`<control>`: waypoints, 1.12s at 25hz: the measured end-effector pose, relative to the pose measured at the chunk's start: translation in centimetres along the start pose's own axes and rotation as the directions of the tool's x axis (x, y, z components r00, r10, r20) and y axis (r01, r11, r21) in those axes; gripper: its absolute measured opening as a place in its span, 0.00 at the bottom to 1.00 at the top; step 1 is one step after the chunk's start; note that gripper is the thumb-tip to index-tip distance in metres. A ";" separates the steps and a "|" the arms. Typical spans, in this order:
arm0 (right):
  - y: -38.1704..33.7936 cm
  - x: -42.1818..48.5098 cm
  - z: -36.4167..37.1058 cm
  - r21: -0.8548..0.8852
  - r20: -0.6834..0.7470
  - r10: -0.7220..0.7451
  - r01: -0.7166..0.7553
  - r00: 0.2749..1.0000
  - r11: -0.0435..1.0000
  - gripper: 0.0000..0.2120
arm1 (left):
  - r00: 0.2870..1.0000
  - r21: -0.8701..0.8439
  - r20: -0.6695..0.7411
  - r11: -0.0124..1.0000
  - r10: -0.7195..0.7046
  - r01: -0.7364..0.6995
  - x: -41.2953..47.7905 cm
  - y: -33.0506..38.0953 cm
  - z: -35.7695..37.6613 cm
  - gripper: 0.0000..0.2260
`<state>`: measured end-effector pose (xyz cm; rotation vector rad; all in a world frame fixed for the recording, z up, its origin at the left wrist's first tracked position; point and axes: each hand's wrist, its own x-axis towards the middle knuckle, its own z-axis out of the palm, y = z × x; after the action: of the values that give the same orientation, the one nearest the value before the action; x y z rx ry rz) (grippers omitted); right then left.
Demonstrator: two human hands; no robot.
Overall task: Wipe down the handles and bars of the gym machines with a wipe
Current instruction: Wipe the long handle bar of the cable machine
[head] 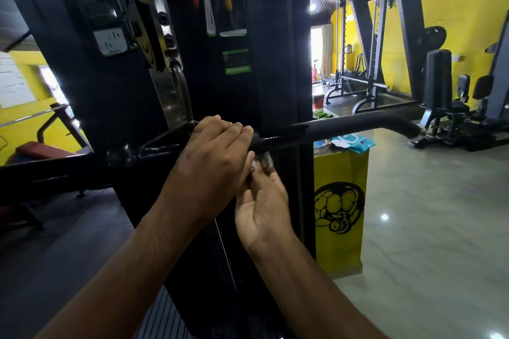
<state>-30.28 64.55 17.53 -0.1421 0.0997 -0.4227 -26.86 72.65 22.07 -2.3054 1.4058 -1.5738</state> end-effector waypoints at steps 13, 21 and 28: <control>-2.8 2.6 -2.3 -0.467 0.868 -0.403 0.751 0.289 -0.467 0.11 | 0.997 0.012 -0.002 0.997 -0.080 0.080 -0.6 0.0 -0.5 0.17; -8.2 2.5 1.0 -0.268 0.900 0.075 0.681 0.428 -0.681 0.18 | 0.993 -0.004 0.037 0.994 -0.112 0.112 -1.4 -0.4 -1.0 0.17; -10.1 5.1 7.1 -0.231 0.631 0.467 0.725 0.619 -0.648 0.16 | 0.990 0.001 0.071 0.992 -0.122 0.122 -1.2 0.0 -0.9 0.19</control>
<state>-28.79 54.15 25.73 -2.7460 -0.4648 -0.7105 -27.64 73.90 21.64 -2.4667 1.2761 -1.5031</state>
